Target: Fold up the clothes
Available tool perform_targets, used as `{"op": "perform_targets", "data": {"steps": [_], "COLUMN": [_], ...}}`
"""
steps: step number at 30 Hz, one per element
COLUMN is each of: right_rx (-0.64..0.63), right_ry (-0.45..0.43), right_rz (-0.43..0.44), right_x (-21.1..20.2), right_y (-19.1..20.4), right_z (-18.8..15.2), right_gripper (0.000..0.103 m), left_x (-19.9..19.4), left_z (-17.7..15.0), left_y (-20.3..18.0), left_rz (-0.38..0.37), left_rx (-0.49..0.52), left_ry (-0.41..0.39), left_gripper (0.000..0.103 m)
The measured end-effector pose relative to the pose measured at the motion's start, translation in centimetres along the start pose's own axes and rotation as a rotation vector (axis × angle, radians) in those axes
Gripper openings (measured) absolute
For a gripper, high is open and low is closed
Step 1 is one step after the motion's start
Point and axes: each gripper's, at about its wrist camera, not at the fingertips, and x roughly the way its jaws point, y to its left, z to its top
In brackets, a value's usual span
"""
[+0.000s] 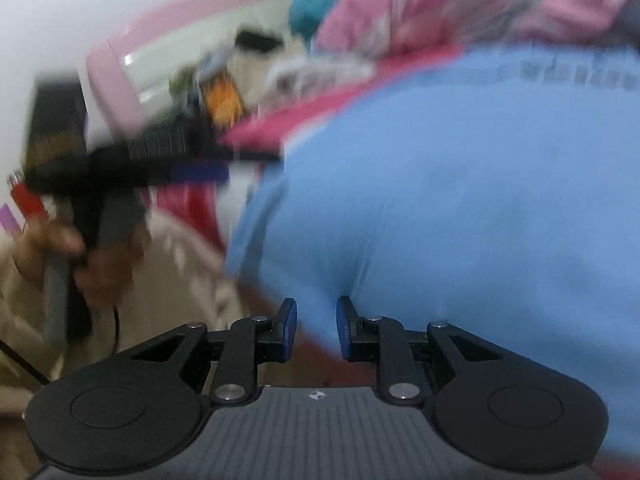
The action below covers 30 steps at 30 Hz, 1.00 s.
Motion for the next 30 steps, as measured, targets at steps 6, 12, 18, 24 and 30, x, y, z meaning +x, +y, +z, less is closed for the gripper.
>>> {"op": "perform_targets", "data": {"steps": [6, 12, 18, 24, 30], "right_rx": [-0.036, 0.068, 0.145, 0.151, 0.217], "right_ry": [-0.071, -0.109, 0.050, -0.190, -0.030], "right_rz": [0.043, -0.049, -0.052, 0.002, -0.013], "right_x": [-3.6, -7.4, -7.6, -13.0, -11.0], "right_y": [0.7, -3.6, -4.9, -6.4, -9.3], "right_z": [0.5, 0.8, -2.9, 0.4, -1.8], "right_gripper": [0.022, 0.021, 0.021, 0.021, 0.017], "left_x": [-0.9, -0.4, 0.1, 0.6, 1.4], "left_z": [0.2, -0.2, -0.4, -0.1, -0.3], "left_y": [-0.4, -2.7, -4.6, -6.6, -7.5], "left_rz": [-0.008, -0.068, -0.103, -0.140, -0.140], "left_rx": [0.044, 0.102, 0.150, 0.184, 0.195], "left_ry": [-0.028, -0.012, 0.001, 0.001, 0.009], "left_gripper": [0.103, 0.103, 0.103, 0.103, 0.103]}}
